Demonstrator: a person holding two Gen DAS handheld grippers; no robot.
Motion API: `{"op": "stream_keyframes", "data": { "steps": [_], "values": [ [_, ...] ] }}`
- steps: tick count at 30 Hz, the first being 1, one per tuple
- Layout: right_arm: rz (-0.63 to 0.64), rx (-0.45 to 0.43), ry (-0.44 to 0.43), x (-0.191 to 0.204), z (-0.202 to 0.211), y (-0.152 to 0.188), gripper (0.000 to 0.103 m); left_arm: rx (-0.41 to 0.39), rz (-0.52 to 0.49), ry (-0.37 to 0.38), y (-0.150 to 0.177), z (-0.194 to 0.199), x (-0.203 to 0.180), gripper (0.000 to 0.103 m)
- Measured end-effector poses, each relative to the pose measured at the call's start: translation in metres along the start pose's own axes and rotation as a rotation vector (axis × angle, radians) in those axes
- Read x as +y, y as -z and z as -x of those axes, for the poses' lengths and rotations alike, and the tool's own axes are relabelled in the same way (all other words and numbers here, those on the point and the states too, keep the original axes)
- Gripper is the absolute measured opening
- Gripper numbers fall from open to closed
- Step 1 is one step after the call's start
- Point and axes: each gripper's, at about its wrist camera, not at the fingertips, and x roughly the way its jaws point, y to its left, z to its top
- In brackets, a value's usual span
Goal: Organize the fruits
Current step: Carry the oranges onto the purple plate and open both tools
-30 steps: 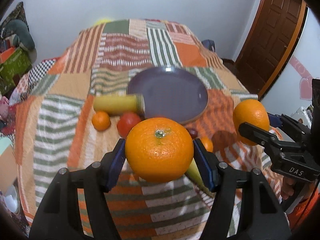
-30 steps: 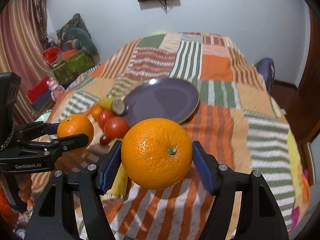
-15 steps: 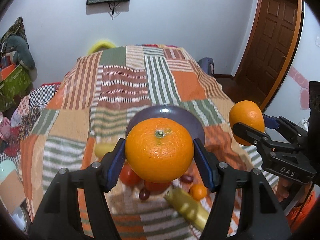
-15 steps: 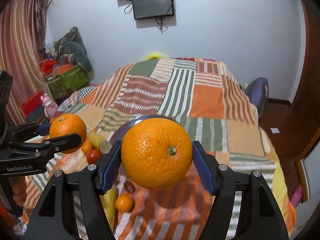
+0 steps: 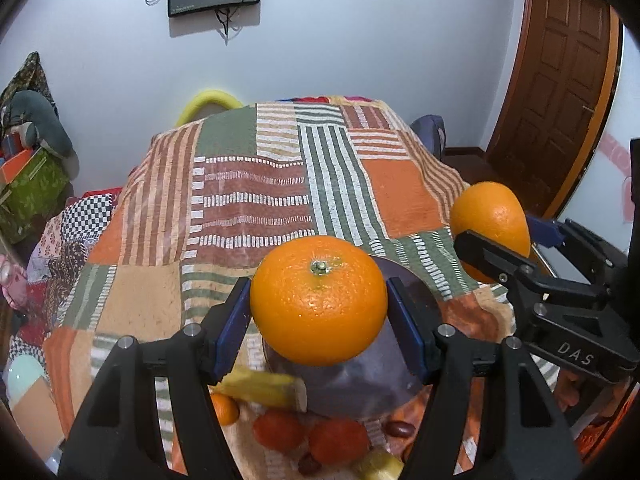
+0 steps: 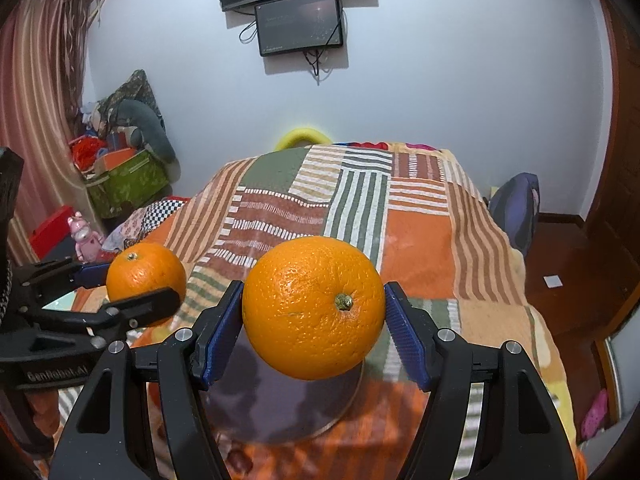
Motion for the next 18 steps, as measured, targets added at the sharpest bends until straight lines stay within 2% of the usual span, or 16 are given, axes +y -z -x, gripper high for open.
{"op": "stream_keyframes", "data": {
  "steps": [9, 14, 18],
  "values": [
    [0.020, 0.068, 0.002, -0.012, -0.037, -0.003, 0.066, 0.080, 0.018, 0.000, -0.007, -0.053, 0.015, 0.066],
    [0.047, 0.140, -0.015, -0.009, -0.060, 0.008, 0.066, 0.172, 0.045, 0.065, -0.003, -0.084, 0.022, 0.066],
    [0.050, 0.191, -0.018, -0.011, -0.076, 0.014, 0.066, 0.210, 0.027, 0.051, 0.002, -0.104, 0.025, 0.066]
  ]
}}
